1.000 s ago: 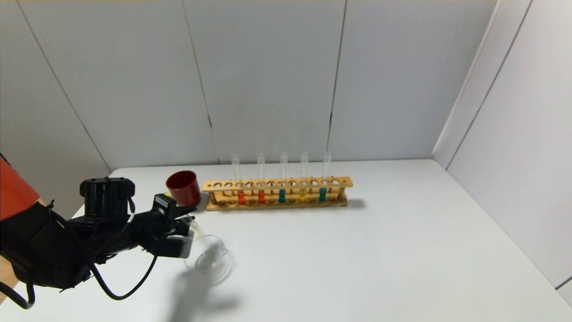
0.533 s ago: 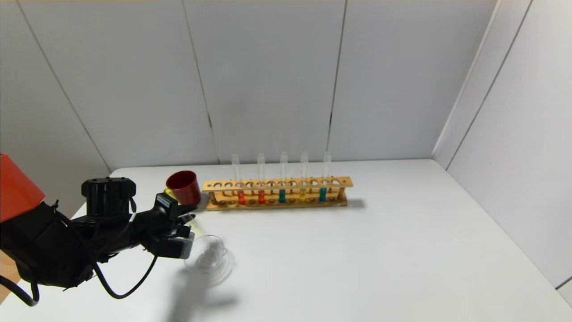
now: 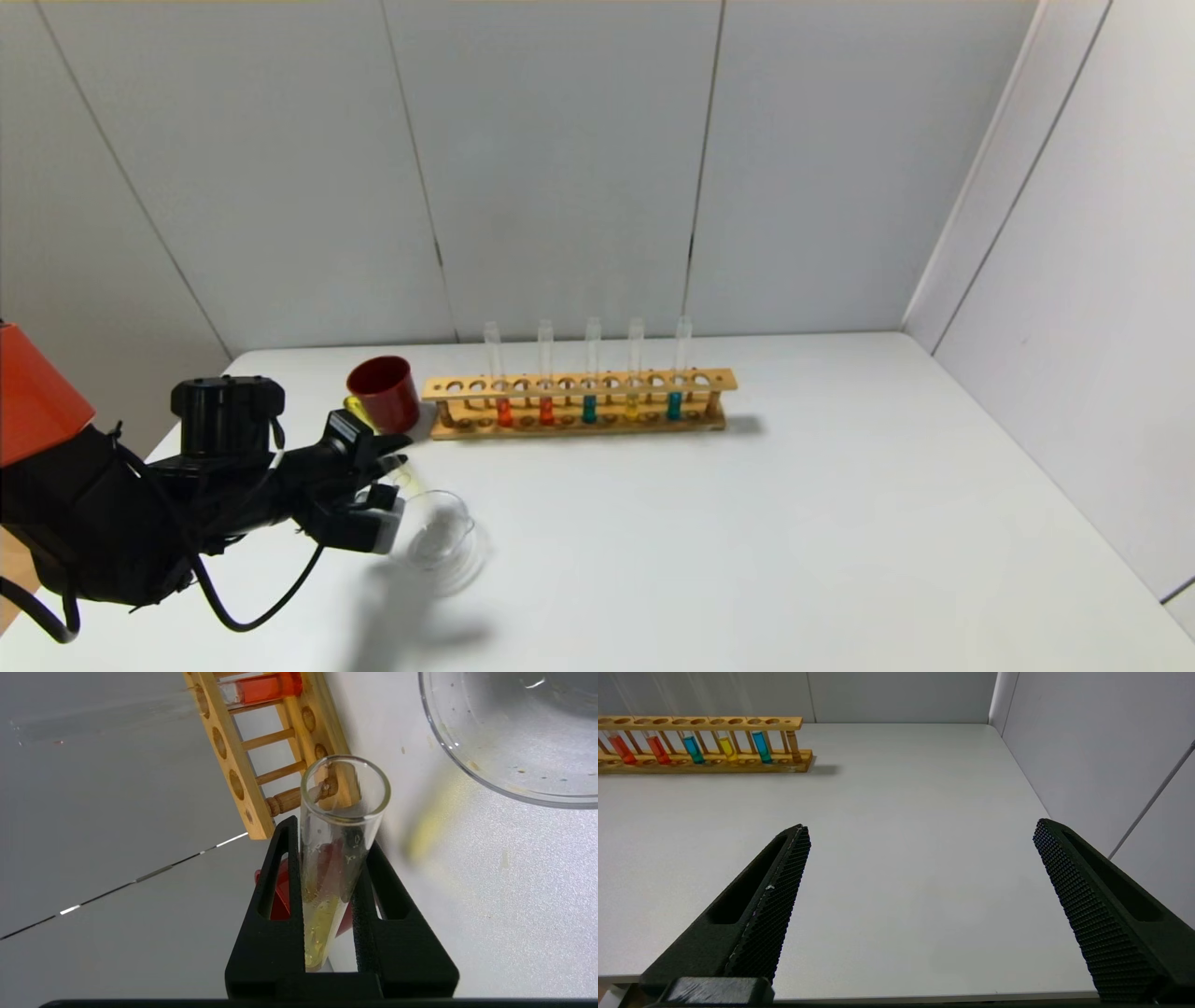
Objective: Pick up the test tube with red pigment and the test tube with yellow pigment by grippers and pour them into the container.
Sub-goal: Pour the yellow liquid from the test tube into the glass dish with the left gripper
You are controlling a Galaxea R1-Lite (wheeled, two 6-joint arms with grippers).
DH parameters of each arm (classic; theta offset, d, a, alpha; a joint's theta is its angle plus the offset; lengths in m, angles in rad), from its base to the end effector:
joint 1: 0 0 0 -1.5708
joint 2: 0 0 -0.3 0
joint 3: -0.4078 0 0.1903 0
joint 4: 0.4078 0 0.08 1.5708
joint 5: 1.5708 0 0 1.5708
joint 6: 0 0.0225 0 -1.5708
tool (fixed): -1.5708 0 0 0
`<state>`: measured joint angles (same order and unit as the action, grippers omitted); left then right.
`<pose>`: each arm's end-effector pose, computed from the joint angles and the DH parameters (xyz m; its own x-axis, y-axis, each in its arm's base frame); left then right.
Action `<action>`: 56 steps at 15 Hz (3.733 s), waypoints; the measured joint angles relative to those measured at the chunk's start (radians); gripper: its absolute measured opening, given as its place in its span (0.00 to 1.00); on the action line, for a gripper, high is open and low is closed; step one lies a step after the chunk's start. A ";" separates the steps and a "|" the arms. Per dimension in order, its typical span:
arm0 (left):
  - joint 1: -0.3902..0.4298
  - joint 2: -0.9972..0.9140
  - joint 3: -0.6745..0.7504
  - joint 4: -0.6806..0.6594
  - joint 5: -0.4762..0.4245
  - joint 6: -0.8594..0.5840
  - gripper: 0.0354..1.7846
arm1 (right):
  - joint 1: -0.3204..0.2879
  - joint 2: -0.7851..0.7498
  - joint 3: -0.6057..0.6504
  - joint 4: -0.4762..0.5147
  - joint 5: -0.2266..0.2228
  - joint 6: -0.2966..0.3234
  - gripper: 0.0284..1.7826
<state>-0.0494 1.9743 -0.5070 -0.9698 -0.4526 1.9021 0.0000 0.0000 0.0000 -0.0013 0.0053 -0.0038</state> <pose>0.2981 -0.0246 0.0621 0.7677 -0.4758 -0.4292 0.3114 -0.3083 0.8989 -0.0228 0.0001 0.0756 1.0000 0.0053 0.0013 -0.0053 1.0000 -0.0038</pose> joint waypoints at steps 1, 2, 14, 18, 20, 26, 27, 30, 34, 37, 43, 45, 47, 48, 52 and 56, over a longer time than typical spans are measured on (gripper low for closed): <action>0.000 -0.001 0.010 0.001 0.000 0.003 0.17 | 0.000 0.000 0.000 0.000 0.000 0.000 0.98; 0.000 -0.002 0.019 0.001 0.000 0.004 0.17 | 0.000 0.000 0.000 0.000 0.000 0.000 0.98; -0.003 -0.017 0.008 0.001 -0.008 0.132 0.17 | 0.000 0.000 0.000 0.000 0.000 0.000 0.98; -0.004 -0.005 -0.004 0.003 -0.006 0.154 0.17 | 0.000 0.000 0.000 0.000 0.000 0.000 0.98; -0.011 0.001 -0.009 0.003 -0.004 0.163 0.17 | 0.000 0.000 0.000 0.000 0.000 0.000 0.98; -0.021 0.021 -0.041 0.002 0.002 0.177 0.17 | 0.000 0.000 0.000 0.000 0.000 0.000 0.98; -0.021 0.022 -0.042 0.002 0.002 0.179 0.17 | 0.000 0.000 0.000 0.000 0.000 0.000 0.98; -0.021 0.023 -0.050 0.001 0.000 0.224 0.17 | 0.000 0.000 0.000 0.000 0.000 0.000 0.98; -0.021 0.017 -0.051 0.003 -0.004 0.260 0.17 | 0.000 0.000 0.000 0.000 0.000 -0.001 0.98; -0.021 0.008 -0.047 0.023 -0.004 0.286 0.17 | 0.000 0.000 0.000 0.000 0.000 0.000 0.98; -0.021 -0.008 -0.050 0.032 -0.008 0.305 0.17 | 0.000 0.000 0.000 0.000 0.000 0.000 0.98; -0.021 -0.013 -0.049 0.032 -0.008 0.307 0.17 | 0.000 0.000 0.000 0.000 0.000 0.000 0.98; -0.021 -0.016 -0.049 0.032 -0.009 0.324 0.17 | 0.000 0.000 0.000 0.000 0.000 0.000 0.98; -0.021 -0.018 -0.050 0.032 -0.010 0.333 0.17 | 0.000 0.000 0.000 0.000 0.000 0.000 0.98; -0.021 -0.019 -0.055 0.032 -0.006 0.347 0.17 | 0.000 0.000 0.000 0.000 0.000 0.000 0.98; -0.026 -0.019 -0.066 0.034 -0.004 0.350 0.17 | 0.000 0.000 0.000 -0.001 0.000 0.000 0.98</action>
<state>-0.0755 1.9555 -0.5728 -0.9362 -0.4564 2.2519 0.0000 0.0000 0.0000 -0.0019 0.0053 -0.0043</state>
